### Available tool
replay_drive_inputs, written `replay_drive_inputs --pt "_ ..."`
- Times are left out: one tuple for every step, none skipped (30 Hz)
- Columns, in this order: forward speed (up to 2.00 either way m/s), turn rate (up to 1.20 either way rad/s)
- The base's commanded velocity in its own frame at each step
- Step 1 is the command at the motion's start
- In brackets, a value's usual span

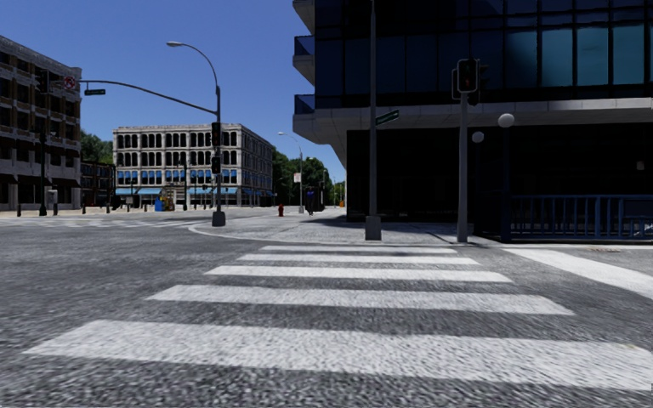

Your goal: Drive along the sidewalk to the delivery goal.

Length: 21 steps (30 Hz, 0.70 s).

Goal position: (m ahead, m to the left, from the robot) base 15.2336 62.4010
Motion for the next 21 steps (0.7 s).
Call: replay_drive_inputs --pt "1.94 0.00" --pt "1.94 0.00" --pt "1.94 0.00" --pt "1.94 0.00" --pt "1.94 0.00" --pt "1.94 0.00" --pt "1.94 0.00" --pt "1.94 0.00" --pt "1.94 0.10" --pt "1.94 0.21" --pt "1.94 0.21" --pt "1.94 0.62" --pt "1.94 0.62" --pt "1.94 0.66" --pt "1.94 0.60" --pt "1.94 0.14" --pt "1.94 0.05" --pt "1.94 0.01" --pt "1.94 0.00" --pt "1.94 0.00" --pt "1.94 0.00"
